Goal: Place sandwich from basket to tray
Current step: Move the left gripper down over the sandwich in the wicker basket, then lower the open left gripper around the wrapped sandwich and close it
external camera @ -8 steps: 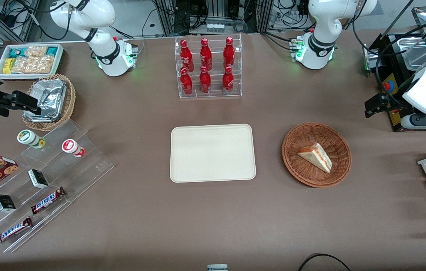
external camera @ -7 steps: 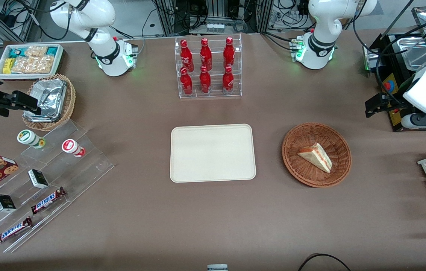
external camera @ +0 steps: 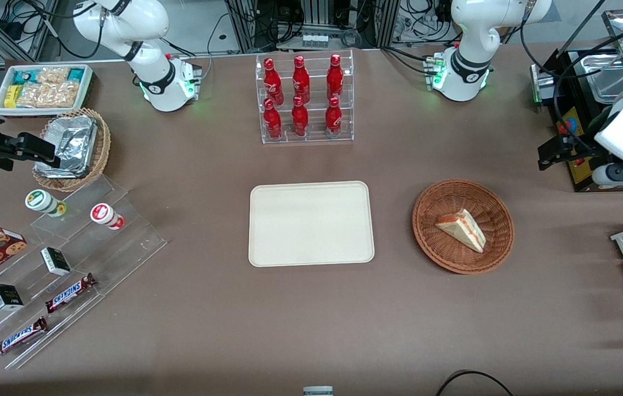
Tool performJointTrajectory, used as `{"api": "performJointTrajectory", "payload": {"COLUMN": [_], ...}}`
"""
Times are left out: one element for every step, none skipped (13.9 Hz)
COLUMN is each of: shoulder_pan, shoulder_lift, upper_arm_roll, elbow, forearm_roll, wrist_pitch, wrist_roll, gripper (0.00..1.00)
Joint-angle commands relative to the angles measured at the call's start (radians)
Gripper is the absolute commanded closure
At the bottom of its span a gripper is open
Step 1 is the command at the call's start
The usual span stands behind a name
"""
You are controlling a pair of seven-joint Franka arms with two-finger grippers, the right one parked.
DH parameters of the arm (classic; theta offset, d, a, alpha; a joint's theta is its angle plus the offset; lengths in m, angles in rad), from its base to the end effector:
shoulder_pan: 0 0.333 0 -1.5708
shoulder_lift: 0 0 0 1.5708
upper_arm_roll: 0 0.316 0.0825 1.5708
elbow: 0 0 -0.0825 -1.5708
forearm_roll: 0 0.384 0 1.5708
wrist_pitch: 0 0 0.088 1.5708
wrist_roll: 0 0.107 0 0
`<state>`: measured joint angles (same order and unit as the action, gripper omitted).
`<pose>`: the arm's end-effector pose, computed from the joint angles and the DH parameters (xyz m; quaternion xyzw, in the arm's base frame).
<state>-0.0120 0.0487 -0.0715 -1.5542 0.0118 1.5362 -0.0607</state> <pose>0.5631 -0.0448 0.6022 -0.9994 0.0114 0.0329 0.0066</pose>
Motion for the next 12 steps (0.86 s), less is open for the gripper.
{"api": "performJointTrajectory", "payload": {"shoulder_pan": [0.007, 0.007, 0.006, 0.001, -0.002, -0.002, -0.002, -0.002, -0.002, -0.002, -0.005, -0.005], "shoulder_lift": [0.007, 0.0, -0.004, 0.002, 0.005, 0.0, -0.004, -0.004, -0.006, -0.007, -0.009, -0.01], "upper_arm_roll": [-0.016, -0.016, -0.016, -0.017, -0.019, -0.024, -0.04, -0.066, -0.08, -0.085, -0.094, -0.105], "elbow": [-0.096, -0.143, -0.179, -0.208, -0.242, -0.286, -0.328, -0.363, -0.401, -0.446, -0.486, -0.515], "forearm_roll": [-0.001, -0.001, 0.0, 0.002, 0.004, 0.002, 0.004, 0.005, 0.013, 0.013, 0.013, 0.013], "wrist_pitch": [0.092, 0.151, 0.195, 0.218, 0.26, 0.315, 0.37, 0.409, 0.45, 0.513, 0.577, 0.626], "wrist_roll": [-0.039, -0.051, -0.076, -0.111, -0.154, -0.228, -0.302, -0.353, -0.416, -0.497, -0.584, -0.649], "gripper": [0.0, 0.0, 0.0, 0.0, 0.0, 0.0, 0.0, 0.0, 0.0, 0.0, 0.0, 0.0]}}
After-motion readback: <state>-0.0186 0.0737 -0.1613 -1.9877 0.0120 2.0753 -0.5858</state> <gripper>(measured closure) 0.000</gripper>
